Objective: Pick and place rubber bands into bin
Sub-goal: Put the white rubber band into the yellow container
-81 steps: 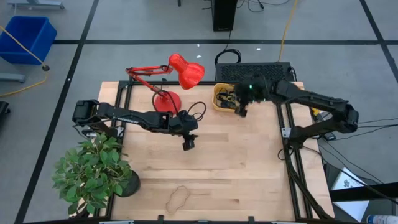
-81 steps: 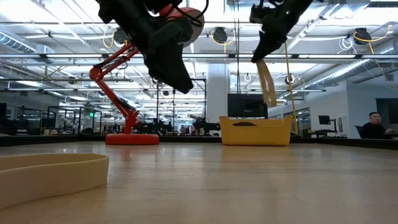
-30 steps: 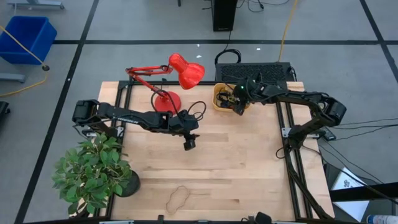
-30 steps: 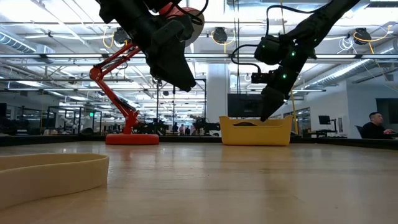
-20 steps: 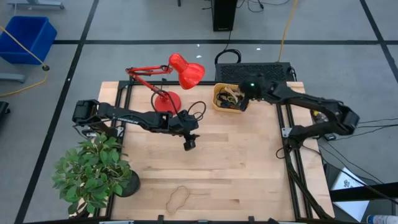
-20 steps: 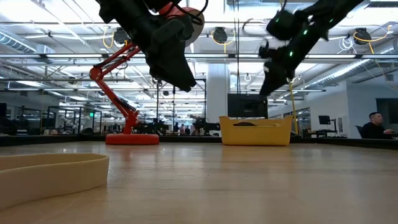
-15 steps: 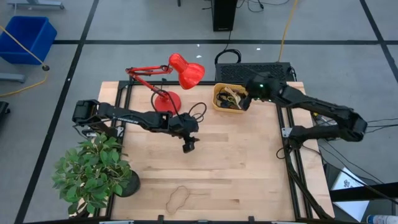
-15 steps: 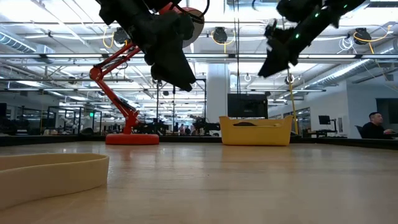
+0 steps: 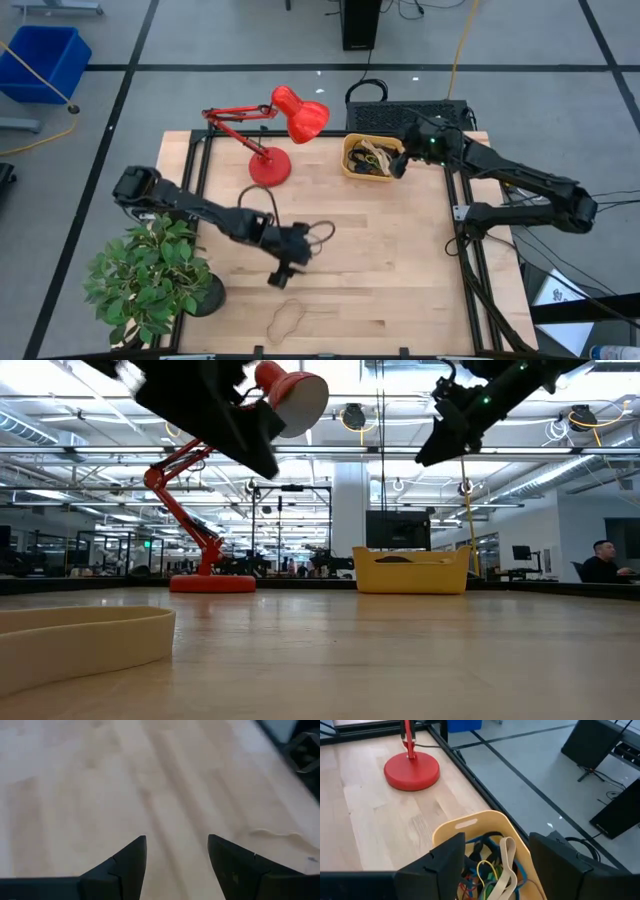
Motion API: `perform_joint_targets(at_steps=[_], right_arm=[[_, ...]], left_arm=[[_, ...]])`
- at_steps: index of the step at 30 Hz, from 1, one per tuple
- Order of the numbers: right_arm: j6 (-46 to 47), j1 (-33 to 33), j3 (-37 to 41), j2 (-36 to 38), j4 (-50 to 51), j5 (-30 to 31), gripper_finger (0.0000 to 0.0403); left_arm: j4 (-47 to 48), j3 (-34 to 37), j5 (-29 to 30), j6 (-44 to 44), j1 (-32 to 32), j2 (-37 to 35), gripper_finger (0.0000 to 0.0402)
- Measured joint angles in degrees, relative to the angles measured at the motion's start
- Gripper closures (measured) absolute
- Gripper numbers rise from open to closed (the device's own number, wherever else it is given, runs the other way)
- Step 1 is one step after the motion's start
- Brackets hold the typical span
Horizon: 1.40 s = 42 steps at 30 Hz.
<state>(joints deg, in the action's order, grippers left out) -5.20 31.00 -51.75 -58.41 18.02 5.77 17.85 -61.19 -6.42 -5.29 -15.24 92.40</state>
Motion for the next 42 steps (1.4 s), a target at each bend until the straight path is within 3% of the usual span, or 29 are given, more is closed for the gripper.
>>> perform_joint_targets(at_steps=[10, 22, 35, 42], right_arm=[[-0.19, 0.00, 0.00, -2.20, -0.73, 0.15, 0.0186], [-0.19, 0.00, 0.00, -2.47, -1.07, 0.15, 0.0186], [-0.19, 0.00, 0.00, -2.47, -1.07, 0.15, 0.0190], [-0.19, 0.00, 0.00, -2.47, -1.07, 0.15, 0.0194]], left_arm=[[-3.38, 0.02, -0.20, 4.88, -8.94, 8.86, 0.0186], [-3.11, 0.04, -1.11, 8.20, -10.26, 13.07, 0.0187], [-1.79, 0.04, -1.13, 9.00, -10.25, 13.14, 0.0302], [-1.84, 0.04, -2.43, 8.87, -10.23, 13.14, 0.0315]])
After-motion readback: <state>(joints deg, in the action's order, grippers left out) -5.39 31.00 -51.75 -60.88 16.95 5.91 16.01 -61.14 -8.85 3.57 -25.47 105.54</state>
